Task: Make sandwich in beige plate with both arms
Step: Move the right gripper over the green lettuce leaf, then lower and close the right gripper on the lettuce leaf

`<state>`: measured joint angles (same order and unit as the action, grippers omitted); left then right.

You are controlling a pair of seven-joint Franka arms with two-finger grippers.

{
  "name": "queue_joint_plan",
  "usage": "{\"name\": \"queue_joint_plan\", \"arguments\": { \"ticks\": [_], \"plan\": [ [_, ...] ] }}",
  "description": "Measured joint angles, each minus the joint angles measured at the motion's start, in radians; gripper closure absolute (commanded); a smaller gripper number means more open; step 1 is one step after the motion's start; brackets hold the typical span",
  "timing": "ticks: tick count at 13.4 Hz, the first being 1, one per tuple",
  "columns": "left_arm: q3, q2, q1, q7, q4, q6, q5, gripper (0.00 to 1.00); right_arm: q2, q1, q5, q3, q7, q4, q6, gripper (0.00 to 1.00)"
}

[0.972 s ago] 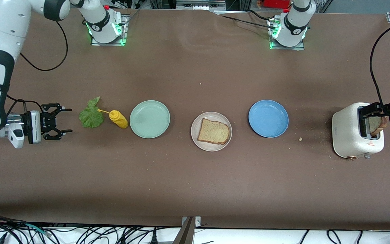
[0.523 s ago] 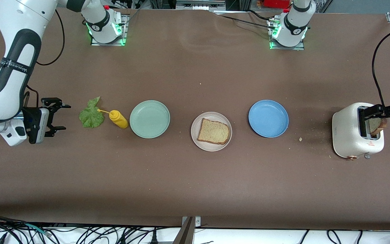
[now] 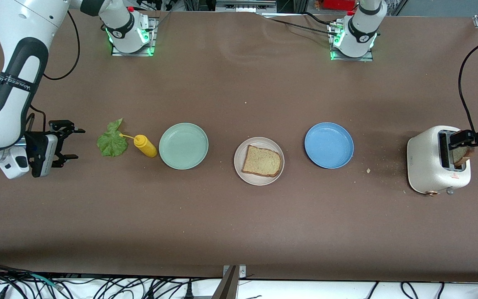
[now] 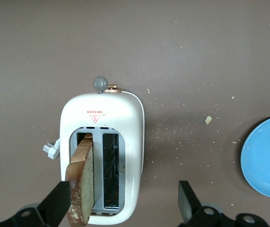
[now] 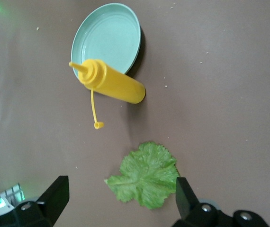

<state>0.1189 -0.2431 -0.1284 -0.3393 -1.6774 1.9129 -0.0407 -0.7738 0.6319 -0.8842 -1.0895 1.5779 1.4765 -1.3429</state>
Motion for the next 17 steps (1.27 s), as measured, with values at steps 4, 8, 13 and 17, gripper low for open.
{"name": "queue_joint_plan", "arguments": {
  "ticks": [4,8,13,17],
  "plan": [
    [0.0,0.0,-0.017,-0.019,-0.004,0.011,0.0,0.0,0.169,-0.076,0.313,0.291,-0.254,0.002,-0.142,0.0],
    [-0.002,0.0,-0.017,-0.019,-0.004,0.012,0.0,0.0,0.337,-0.202,0.594,0.545,-0.421,0.127,-0.301,0.0],
    [-0.002,0.0,-0.017,-0.019,-0.005,0.012,0.0,0.0,0.416,-0.272,0.685,0.665,-0.539,0.473,-0.742,0.0],
    [-0.004,0.0,-0.017,-0.019,-0.005,0.012,0.0,0.0,0.419,-0.298,0.686,0.716,-0.55,0.74,-1.092,0.0]
  ]
}}
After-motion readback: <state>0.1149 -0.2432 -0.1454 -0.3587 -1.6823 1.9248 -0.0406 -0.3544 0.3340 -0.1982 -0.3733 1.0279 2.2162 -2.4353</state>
